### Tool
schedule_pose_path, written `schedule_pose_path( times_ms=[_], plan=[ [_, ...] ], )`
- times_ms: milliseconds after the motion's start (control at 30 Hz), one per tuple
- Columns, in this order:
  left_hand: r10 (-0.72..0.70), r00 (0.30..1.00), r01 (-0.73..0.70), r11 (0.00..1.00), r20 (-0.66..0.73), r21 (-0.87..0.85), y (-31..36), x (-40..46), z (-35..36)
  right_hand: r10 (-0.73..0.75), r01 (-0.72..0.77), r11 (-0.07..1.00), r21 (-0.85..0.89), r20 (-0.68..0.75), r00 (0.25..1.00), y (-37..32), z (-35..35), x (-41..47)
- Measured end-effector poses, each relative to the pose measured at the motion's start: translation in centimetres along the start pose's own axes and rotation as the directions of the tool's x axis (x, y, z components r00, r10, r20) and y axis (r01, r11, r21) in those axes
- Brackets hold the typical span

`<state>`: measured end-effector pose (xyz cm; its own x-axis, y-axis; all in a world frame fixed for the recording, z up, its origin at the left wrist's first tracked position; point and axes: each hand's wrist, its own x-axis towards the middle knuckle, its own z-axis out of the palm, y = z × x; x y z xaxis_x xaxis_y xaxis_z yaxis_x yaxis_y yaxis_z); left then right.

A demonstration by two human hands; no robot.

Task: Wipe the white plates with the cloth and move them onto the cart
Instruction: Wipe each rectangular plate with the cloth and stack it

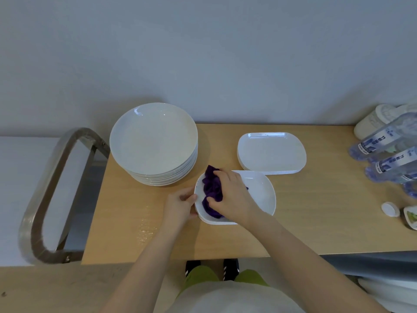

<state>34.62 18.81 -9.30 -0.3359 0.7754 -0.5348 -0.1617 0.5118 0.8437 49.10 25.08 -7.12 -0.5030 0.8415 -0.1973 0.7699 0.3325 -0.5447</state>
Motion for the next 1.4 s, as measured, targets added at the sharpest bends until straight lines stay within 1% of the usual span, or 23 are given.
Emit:
schedule_pose_path(
  times_ms=[100, 233, 367, 433, 500, 567, 667, 733, 800, 833, 900, 967, 1000, 1067, 1133, 1200, 1267, 1400],
  plan=[
    [-0.015, 1.000, 0.015, 1.000, 0.014, -0.022, 0.0, 0.2, 0.0, -0.119, 0.119, 0.993, -0.003, -0.018, 0.993, -1.7, 1.8, -0.3],
    [-0.007, 1.000, 0.007, 1.000, 0.016, -0.007, -0.3, 0.4, -0.1, -0.130, 0.129, 0.991, -0.037, -0.025, 0.991, -2.0, 2.2, -0.1],
    [-0.023, 1.000, 0.023, 0.999, 0.008, -0.049, -0.7, 0.2, -0.1, -0.192, 0.196, 0.975, -0.109, 0.048, 0.980, -1.3, 1.5, 0.0],
    [0.002, 0.999, -0.002, 1.000, -0.036, 0.014, -0.9, 0.0, -0.2, -0.205, 0.208, 0.970, -0.129, 0.041, 0.978, -1.2, 1.2, -0.1],
    [0.037, 0.993, -0.017, 0.984, -0.109, 0.175, -0.8, 0.0, -0.3, -0.168, 0.169, 0.978, -0.122, 0.020, 0.986, -0.9, 0.9, -0.2],
    [0.055, 0.988, -0.009, 0.953, -0.145, 0.303, -0.6, -0.1, -0.2, -0.066, 0.062, 0.994, -0.090, -0.048, 0.997, -0.3, 0.6, -0.4],
    [0.044, 0.995, -0.011, 0.943, -0.094, 0.332, -0.3, -0.6, -0.1, 0.136, -0.127, 0.990, 0.061, -0.178, 0.975, 0.2, 0.6, -0.1],
    [0.019, 0.999, -0.008, 0.953, -0.034, 0.302, -0.5, -0.8, -0.1, 0.175, -0.162, 0.984, 0.079, -0.207, 0.963, 0.0, 0.9, 0.5],
    [0.002, 1.000, -0.002, 0.969, 0.000, 0.246, -0.7, -1.1, 0.1, 0.144, -0.139, 0.990, 0.038, -0.204, 0.968, -0.6, 1.4, 1.0],
    [-0.009, 1.000, 0.009, 0.977, 0.002, 0.212, -0.8, -1.2, 0.2, 0.108, -0.105, 0.994, 0.029, -0.181, 0.977, -0.9, 1.6, 1.1],
    [-0.047, 0.999, 0.047, 0.990, 0.000, 0.136, -0.7, -1.3, 0.3, -0.008, 0.011, 0.999, 0.032, -0.095, 0.995, -1.5, 2.0, 1.0],
    [-0.099, 0.995, 0.098, 0.992, 0.003, 0.073, -0.6, -1.3, 0.4, -0.127, 0.127, 0.992, 0.001, -0.025, 0.992, -1.8, 2.4, 0.8],
    [-0.113, 0.994, 0.112, 0.992, 0.008, 0.052, -0.5, -1.2, 0.4, -0.164, 0.163, 0.986, -0.032, -0.015, 0.986, -1.8, 2.4, 0.8],
    [-0.119, 0.993, 0.119, 0.993, 0.017, 0.022, -0.4, -1.2, 0.4, -0.191, 0.188, 0.976, -0.112, -0.019, 0.981, -1.7, 2.0, 1.3],
    [-0.118, 0.993, 0.118, 0.993, 0.018, 0.007, -0.2, -1.2, 0.5, -0.176, 0.165, 0.966, -0.198, -0.040, 0.984, -1.7, 1.4, 1.9],
    [-0.118, 0.993, 0.118, 0.993, 0.014, 0.019, -0.1, -1.3, 0.5, -0.123, 0.099, 0.962, -0.253, -0.078, 0.989, -1.6, 0.7, 2.6],
    [-0.116, 0.993, 0.116, 0.992, -0.002, 0.038, 0.0, -1.2, 0.6, -0.054, 0.023, 0.967, -0.254, -0.116, 0.992, -1.4, 0.2, 2.9],
    [-0.129, 0.990, 0.132, 0.990, -0.056, 0.043, 0.2, -1.1, 0.8, 0.129, -0.166, 0.969, -0.182, -0.198, 0.972, -0.1, -0.4, 2.7]
  ],
)
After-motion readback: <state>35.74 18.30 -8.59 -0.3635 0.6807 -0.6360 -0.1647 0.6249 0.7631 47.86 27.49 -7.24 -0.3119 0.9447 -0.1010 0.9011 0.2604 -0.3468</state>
